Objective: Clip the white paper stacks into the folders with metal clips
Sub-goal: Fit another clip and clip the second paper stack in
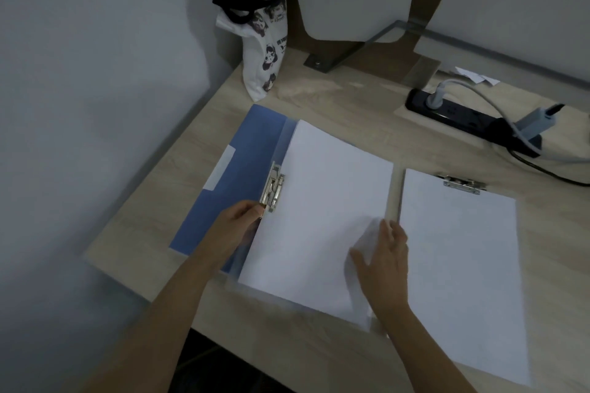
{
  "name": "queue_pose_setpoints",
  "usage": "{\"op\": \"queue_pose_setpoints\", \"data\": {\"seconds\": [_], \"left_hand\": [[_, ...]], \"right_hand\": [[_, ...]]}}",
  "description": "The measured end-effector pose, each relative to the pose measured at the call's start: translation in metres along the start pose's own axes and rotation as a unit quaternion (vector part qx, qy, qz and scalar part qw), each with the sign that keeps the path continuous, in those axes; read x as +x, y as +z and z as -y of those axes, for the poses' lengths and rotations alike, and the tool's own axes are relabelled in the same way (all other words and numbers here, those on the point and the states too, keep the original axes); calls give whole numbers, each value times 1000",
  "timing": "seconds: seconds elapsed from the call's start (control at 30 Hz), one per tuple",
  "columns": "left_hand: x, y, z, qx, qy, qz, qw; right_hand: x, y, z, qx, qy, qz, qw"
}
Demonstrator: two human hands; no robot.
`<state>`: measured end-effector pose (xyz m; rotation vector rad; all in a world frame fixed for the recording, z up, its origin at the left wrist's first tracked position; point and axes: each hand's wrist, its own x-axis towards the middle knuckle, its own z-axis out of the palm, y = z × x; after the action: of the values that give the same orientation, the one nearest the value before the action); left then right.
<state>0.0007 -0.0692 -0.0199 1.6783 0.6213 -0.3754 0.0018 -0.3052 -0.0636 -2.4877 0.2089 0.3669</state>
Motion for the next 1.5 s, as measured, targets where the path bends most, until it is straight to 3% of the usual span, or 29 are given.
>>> {"op": "queue_pose_setpoints", "data": {"seconds": [0.07,0.17,0.23,0.3,0.43,0.53,0.6,0.67,0.73,0.83,1.03,1.17,1.27,1.43,1.5], "left_hand": [[-18,4,-15,-4,35,-18,999],[-45,19,-41,-25,88,-20,996],[-63,37,-60,-34,120,-6,992],[-79,62,-75,-50,145,18,988],[-100,127,-92,-39,187,96,977],[-99,179,-86,-4,181,150,972],[-90,209,-70,44,181,151,971],[-77,230,-42,117,181,98,972],[-66,246,-14,174,143,27,974],[-57,254,14,204,48,-15,978],[-40,253,39,174,-15,-25,984],[-27,241,44,174,-18,0,985],[-40,225,15,151,1,16,988],[-30,163,-4,131,90,-65,985],[-17,127,-5,159,109,-103,976]], "right_hand": [[-1,-11,-2,-13,-37,77,996],[-3,-32,0,44,-14,181,982],[-8,-53,3,158,20,223,962],[-18,-79,0,299,45,259,917],[-33,-137,-29,476,62,253,840],[-39,-177,-66,533,54,225,814],[-43,-196,-88,552,61,213,804],[-43,-202,-113,567,102,197,793],[-40,-200,-145,535,135,136,823],[-35,-189,-180,427,173,45,887],[-27,-153,-207,140,166,19,976],[-28,-145,-200,36,168,42,984],[-27,-142,-185,-15,146,10,989],[-15,-124,-109,55,59,-60,995],[-7,-108,-76,99,29,-46,994]]}}
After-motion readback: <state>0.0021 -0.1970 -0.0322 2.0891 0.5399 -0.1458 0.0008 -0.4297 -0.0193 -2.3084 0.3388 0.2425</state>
